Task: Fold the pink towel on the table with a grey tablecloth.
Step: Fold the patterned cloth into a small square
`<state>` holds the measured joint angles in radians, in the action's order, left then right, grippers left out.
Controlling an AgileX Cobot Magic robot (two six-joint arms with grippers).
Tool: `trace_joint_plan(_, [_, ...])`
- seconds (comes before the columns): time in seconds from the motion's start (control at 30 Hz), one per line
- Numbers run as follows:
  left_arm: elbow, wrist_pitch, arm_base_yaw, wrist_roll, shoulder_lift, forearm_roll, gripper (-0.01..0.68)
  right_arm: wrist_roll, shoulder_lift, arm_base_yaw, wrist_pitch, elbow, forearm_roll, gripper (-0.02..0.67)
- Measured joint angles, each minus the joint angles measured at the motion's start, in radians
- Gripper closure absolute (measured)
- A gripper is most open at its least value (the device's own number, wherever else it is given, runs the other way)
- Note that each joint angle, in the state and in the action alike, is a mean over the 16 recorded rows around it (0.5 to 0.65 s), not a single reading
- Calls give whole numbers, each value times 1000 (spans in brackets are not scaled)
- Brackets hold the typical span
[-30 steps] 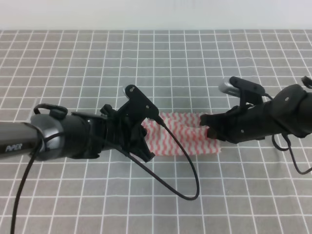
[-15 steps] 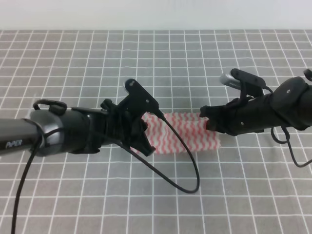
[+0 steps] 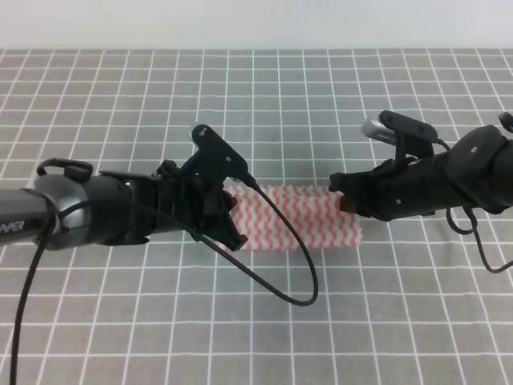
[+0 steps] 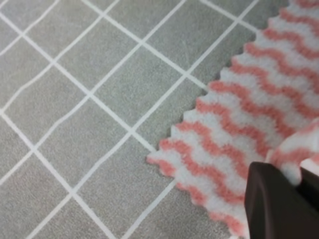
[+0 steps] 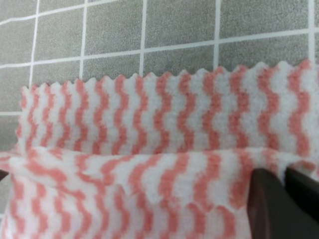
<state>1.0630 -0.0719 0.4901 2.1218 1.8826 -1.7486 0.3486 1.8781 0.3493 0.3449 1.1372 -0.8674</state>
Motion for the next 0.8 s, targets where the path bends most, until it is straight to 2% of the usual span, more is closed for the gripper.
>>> trace_joint_plan(0.47, [1,5,-1,-8,7,2,663,4,0,0,-1,0,3,664])
trace_joint_plan(0.8, [1,31,-1,-10,-17,2,564,18,0,0,3,0,0,664])
